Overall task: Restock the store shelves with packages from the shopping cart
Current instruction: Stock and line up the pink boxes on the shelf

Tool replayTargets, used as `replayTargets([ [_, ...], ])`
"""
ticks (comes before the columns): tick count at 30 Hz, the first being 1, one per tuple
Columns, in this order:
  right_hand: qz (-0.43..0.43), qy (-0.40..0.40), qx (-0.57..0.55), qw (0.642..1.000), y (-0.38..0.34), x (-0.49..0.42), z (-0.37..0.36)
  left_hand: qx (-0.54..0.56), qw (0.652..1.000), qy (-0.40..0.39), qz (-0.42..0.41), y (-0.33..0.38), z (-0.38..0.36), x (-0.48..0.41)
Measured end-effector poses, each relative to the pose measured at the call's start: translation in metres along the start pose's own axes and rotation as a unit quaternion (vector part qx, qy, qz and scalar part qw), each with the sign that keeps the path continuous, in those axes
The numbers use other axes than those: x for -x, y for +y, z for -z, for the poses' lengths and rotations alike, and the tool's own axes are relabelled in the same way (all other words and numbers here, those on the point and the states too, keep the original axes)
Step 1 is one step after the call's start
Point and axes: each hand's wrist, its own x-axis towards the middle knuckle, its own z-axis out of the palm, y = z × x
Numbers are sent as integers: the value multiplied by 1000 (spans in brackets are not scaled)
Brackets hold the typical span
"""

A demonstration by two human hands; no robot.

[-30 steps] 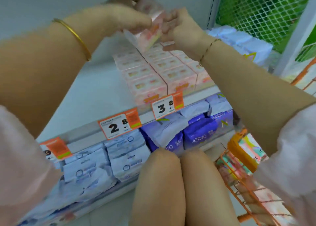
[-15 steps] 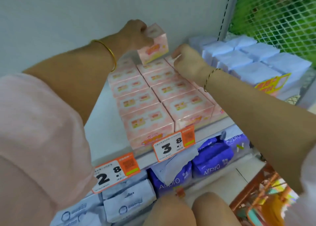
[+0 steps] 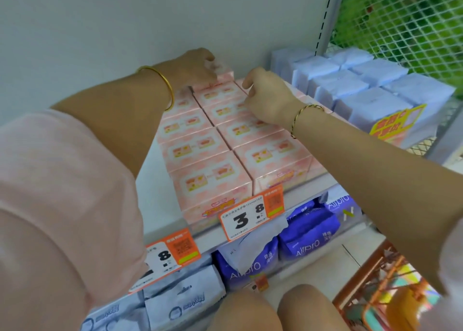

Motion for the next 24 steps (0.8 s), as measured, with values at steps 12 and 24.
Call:
replayTargets([
  [12, 14, 51, -148, 988, 4, 41, 43, 11, 995, 50, -87, 63, 10, 59],
  [24, -286, -13, -101, 953, 141, 261, 163, 216, 924, -5, -316, 267, -114, 227],
])
